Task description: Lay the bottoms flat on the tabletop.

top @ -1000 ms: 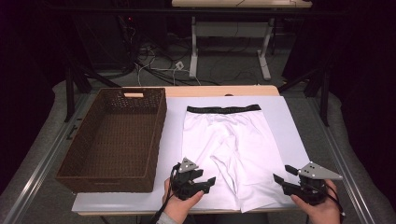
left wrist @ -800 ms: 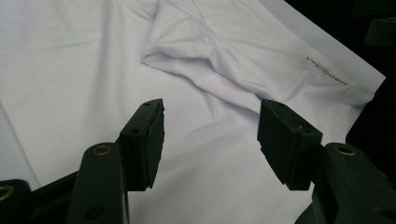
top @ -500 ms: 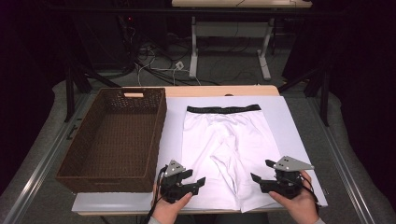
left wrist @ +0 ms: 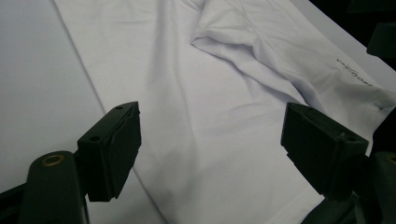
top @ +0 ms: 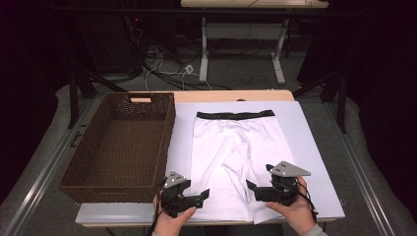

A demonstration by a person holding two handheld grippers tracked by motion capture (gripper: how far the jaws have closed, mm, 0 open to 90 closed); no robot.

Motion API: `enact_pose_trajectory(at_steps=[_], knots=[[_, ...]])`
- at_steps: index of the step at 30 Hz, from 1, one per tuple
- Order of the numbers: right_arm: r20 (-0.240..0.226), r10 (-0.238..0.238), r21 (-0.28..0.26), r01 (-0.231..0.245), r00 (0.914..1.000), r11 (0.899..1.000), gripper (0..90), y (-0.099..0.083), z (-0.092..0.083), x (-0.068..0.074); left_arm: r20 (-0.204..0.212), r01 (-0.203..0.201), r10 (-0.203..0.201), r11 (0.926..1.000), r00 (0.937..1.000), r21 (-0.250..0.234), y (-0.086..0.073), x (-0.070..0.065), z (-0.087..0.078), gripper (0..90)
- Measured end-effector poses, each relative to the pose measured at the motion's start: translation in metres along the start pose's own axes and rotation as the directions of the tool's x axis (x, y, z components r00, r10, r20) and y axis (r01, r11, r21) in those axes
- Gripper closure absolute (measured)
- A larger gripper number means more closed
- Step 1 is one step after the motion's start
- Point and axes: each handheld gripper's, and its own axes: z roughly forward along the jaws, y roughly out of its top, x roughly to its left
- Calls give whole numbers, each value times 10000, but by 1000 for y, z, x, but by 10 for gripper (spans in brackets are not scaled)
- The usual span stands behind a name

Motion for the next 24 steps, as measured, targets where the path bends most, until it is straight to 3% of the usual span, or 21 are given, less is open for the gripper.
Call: enact_pose_trajectory(at_steps=[8,11,19,24], knots=[[-73,-122,57,122,9999,9999,103,-11,4,6,-111,62,-63,9999,9999,-153,-4,3,-4,153],[-62,-146,-58,146,9999,9999,137,-14,4,7,107,260,-257,9992,9996,-313,-5,5,-5,110],[9,-325,33,325,9995,9995,147,-18,5,8,142,341,-336,9989,9993,-328,-8,7,-10,137],[-42,-324,-18,324,9995,9995,179,-18,4,7,135,473,-465,9968,9988,-640,-14,8,-20,160]])
